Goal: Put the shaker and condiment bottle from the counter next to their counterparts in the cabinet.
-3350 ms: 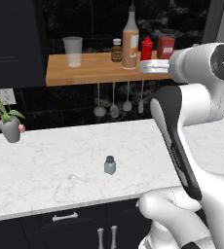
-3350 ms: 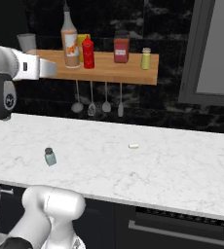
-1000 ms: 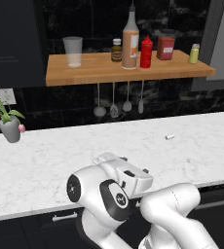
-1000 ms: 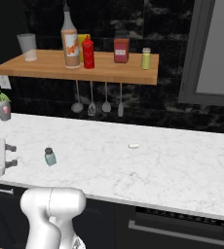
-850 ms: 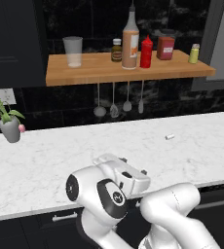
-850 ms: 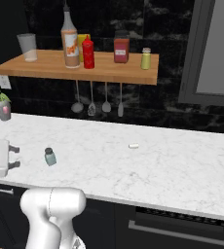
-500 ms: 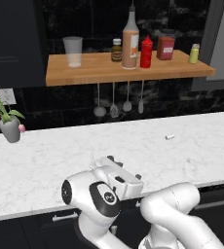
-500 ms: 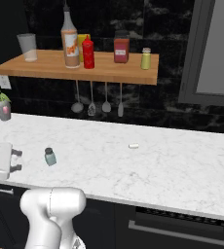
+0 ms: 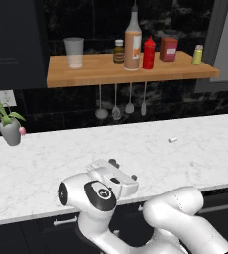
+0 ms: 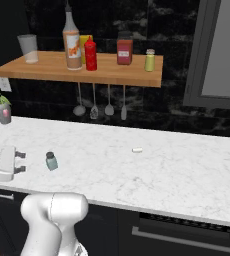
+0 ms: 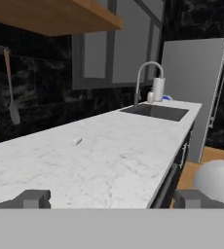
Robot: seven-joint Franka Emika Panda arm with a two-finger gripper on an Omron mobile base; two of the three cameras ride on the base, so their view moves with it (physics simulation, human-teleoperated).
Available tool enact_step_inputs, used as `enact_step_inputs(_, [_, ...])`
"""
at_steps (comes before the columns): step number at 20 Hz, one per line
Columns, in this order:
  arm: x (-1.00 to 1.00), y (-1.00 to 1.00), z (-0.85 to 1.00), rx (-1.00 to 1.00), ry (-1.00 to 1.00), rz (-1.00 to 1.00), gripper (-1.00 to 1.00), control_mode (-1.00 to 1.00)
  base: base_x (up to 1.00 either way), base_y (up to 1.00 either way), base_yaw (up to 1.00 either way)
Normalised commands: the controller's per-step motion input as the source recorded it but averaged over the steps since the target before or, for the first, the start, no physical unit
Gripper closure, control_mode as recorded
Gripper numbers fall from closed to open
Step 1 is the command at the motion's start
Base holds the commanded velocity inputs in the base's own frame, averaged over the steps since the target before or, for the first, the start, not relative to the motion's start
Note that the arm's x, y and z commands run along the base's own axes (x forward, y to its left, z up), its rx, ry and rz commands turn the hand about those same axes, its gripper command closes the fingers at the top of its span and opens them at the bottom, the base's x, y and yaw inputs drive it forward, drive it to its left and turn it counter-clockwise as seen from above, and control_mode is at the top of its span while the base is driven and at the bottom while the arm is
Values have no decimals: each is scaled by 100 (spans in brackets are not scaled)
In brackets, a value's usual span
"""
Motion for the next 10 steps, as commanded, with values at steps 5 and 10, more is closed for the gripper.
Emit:
enact_step_inputs(5, [30, 0, -14, 0, 0, 0, -100, -100, 0, 0, 0])
enact_step_inputs(10, [17, 0, -20, 0, 0, 0, -100, -100, 0, 0, 0])
